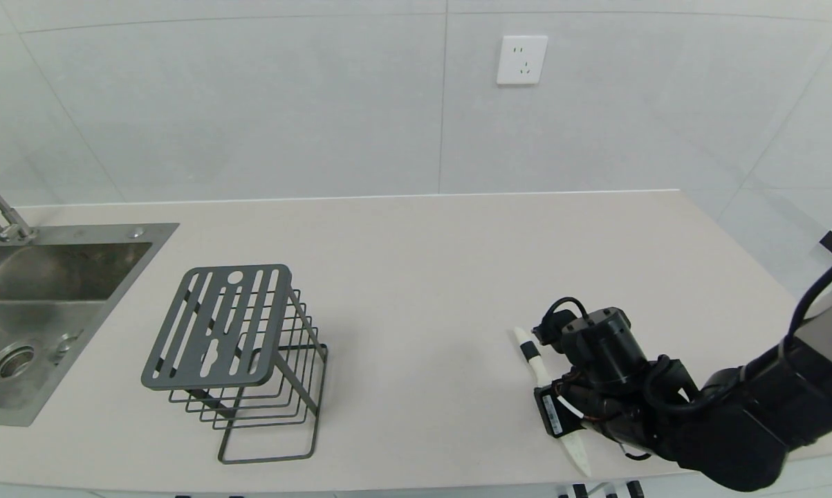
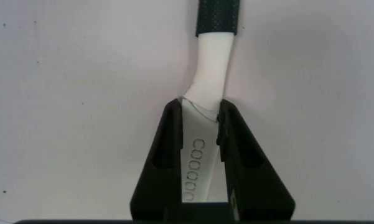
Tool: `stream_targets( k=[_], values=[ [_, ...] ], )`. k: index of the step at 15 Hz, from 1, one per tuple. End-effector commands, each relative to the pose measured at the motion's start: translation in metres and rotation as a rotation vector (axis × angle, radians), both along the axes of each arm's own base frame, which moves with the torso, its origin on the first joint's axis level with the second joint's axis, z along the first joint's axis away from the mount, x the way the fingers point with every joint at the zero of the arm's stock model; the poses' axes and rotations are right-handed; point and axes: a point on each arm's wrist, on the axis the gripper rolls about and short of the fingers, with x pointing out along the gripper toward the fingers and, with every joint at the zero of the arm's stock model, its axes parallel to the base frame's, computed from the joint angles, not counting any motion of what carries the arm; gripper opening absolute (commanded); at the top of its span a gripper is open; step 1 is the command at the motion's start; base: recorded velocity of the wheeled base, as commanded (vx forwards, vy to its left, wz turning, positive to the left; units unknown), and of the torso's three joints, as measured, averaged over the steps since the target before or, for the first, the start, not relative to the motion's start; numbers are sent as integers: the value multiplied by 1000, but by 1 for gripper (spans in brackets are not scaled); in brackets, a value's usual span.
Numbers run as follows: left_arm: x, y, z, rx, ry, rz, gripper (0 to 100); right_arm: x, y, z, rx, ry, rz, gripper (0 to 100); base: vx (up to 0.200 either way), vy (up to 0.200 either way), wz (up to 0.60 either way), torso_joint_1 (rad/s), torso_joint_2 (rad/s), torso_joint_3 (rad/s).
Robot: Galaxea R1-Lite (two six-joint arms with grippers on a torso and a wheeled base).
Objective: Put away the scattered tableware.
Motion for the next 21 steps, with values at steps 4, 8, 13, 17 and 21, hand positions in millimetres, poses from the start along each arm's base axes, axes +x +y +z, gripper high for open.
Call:
stream_targets(
  k=[4,8,13,17,21],
  values=[
    [0,0,0,-1,3,0,100,7,1,25,95,-125,27,0,0,0,0,0,0,0],
    [0,0,0,0,3,0,100,20,10,104,270,-366,110,0,0,0,0,0,0,0],
    [0,0,0,2,3,0,100,19,9,159,404,-665,273,0,0,0,0,0,0,0],
    [0,0,0,51,5,-19,100,-5,-4,185,504,-706,463,0,0,0,0,0,0,0],
    [0,0,0,52,5,-20,100,-30,-12,198,322,-672,578,0,0,0,0,0,0,0]
  ],
)
